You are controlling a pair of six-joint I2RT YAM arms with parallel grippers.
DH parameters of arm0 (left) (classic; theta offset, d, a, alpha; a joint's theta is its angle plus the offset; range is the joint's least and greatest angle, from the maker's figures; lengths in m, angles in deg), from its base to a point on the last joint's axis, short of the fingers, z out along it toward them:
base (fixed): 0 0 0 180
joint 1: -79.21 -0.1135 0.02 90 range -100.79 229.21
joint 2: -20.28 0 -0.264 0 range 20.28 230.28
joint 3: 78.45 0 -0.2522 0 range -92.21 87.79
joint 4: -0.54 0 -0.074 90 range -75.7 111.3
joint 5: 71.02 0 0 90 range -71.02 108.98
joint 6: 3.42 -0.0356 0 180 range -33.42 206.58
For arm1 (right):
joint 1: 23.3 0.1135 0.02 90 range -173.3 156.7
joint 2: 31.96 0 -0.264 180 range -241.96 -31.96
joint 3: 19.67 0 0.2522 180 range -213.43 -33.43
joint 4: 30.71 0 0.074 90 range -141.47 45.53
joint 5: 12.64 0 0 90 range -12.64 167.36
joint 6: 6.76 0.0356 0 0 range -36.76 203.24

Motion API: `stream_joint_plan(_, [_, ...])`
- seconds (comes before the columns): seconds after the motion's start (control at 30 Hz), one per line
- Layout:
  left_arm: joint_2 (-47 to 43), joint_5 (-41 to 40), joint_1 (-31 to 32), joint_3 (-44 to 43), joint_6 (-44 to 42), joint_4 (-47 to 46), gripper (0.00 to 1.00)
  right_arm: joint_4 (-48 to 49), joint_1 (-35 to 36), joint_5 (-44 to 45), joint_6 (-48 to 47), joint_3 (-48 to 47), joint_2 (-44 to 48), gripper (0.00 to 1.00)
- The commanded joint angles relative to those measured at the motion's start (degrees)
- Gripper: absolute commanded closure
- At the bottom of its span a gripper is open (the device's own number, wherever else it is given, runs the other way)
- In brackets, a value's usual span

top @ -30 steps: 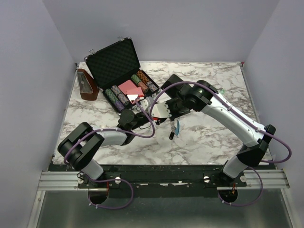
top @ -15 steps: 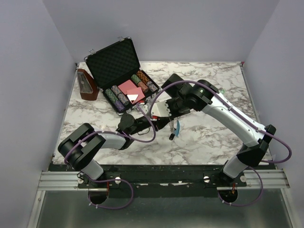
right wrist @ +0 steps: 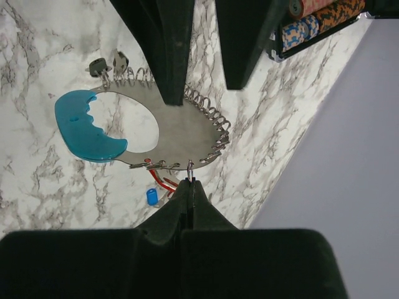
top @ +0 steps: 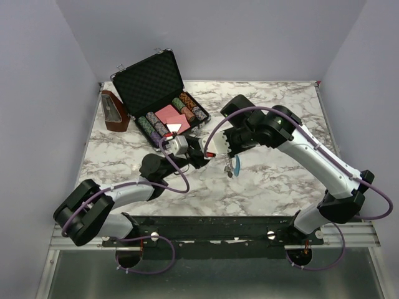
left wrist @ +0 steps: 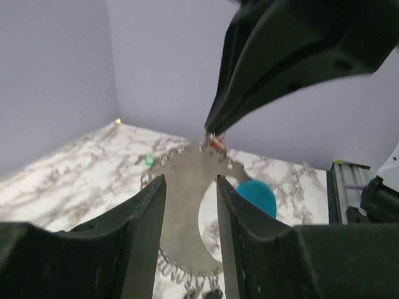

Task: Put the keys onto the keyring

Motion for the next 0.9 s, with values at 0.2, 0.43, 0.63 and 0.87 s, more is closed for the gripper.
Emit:
stream_joint_plan(0.2, [-4.33, 5.71, 0.03, -6.29, -8.64, 4.57, 0.55, -3.19, -0.04, -7.1, 3.69, -6.59, -1.05, 1.0])
stream_joint_plan(0.43, [-4.85, 4.4, 0.47, -6.64, -11.98, 8.62, 0.55, -3.19, -2.58, -12.56, 5.62, -8.62, -1.4, 1.0])
stream_joint_plan(0.63, [-6.08, 4.92, 0.56, -7.61, -12.95, 10.55, 0.55, -3.19, -3.47, -14.94, 6.15, -8.18, -1.58, 1.0])
stream_joint_plan(0.87, [-6.17, 7.03, 0.56, -8.14, -12.69, 11.08, 0.6, -3.19, -3.91, -16.0, 6.33, -8.53, -2.02, 1.0])
